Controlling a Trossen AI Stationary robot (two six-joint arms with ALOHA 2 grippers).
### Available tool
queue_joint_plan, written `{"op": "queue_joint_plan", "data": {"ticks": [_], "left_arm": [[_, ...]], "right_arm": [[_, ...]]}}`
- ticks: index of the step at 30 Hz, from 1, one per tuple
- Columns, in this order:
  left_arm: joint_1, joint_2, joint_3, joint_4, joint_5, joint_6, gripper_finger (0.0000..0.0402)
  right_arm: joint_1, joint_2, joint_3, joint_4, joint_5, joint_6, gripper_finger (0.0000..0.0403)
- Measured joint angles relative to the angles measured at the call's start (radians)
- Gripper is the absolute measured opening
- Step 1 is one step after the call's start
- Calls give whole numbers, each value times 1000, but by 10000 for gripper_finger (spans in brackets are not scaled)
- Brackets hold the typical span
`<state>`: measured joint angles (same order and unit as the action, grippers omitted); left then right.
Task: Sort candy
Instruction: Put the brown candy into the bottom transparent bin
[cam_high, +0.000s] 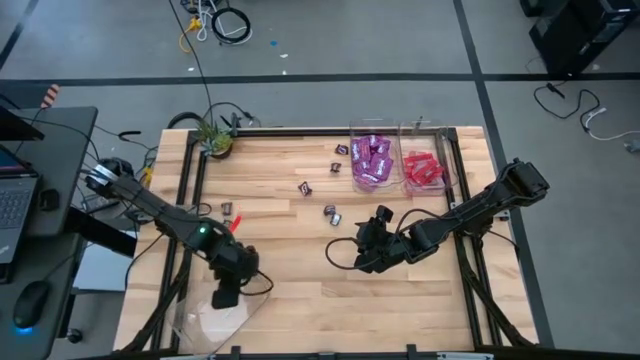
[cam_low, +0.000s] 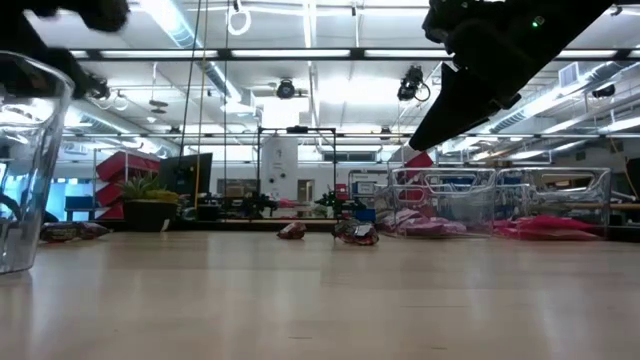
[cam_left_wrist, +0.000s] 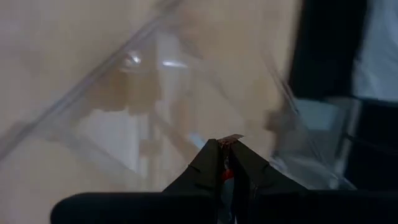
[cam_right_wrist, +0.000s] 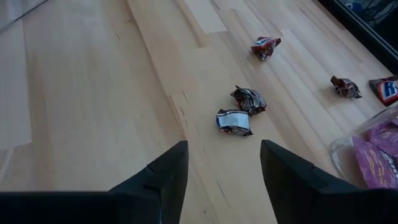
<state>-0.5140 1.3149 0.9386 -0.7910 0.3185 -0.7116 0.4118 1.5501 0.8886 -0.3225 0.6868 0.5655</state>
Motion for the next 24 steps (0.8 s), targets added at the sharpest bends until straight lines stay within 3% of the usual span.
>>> {"op": "queue_joint_plan", "data": {"ticks": [4, 12, 24], "left_arm": [[-11, 14, -47, 34, -75, -4, 21], [28, 15, -141, 168, -320, 5, 20], [271, 15, -145, 171, -542, 28, 20]], "right_arm": [[0, 0, 0, 0, 0, 0, 186], [0, 0, 0, 6, 0, 0, 185], [0, 0, 0, 7, 0, 0, 186]]}}
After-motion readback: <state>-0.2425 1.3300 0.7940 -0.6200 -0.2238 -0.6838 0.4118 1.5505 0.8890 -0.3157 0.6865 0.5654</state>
